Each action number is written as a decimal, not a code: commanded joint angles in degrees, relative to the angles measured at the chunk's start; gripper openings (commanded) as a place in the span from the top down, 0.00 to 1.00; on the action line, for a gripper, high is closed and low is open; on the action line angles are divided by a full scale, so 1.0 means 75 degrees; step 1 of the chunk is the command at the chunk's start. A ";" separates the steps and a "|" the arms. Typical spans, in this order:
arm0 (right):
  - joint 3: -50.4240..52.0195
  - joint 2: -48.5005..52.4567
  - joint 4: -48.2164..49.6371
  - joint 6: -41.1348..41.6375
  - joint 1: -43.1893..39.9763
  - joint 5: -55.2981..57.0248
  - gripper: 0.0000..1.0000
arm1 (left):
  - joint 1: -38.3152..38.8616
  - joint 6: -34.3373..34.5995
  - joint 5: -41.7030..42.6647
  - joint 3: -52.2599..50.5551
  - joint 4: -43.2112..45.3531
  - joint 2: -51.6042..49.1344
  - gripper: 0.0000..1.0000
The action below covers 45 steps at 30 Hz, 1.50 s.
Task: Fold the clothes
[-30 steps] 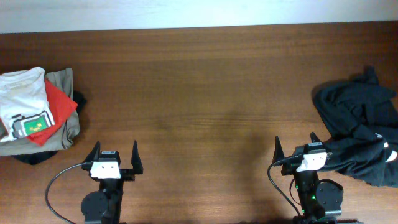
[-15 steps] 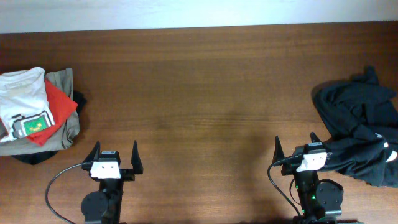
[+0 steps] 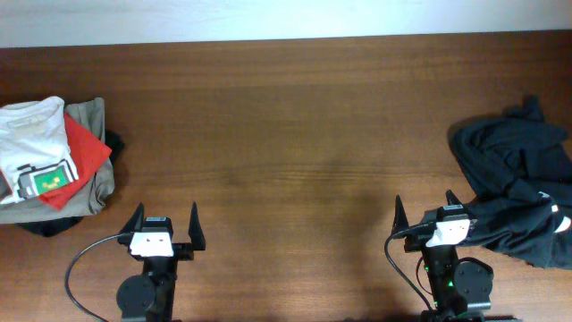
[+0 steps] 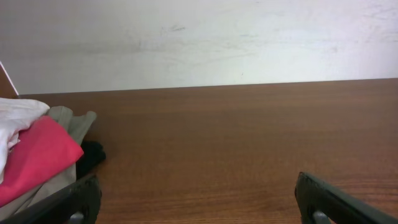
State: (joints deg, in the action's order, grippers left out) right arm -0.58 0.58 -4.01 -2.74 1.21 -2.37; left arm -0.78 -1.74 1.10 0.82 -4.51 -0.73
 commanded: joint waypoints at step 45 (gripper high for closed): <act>-0.1661 0.1309 -0.1081 0.0720 0.0035 0.1469 0.01 | -0.0020 0.0140 -0.0125 0.1157 -0.0819 -0.0711 0.01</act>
State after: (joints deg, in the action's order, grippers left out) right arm -8.58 5.37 -11.77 1.83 1.21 5.58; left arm -0.78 -1.26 0.56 4.67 -9.56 -2.70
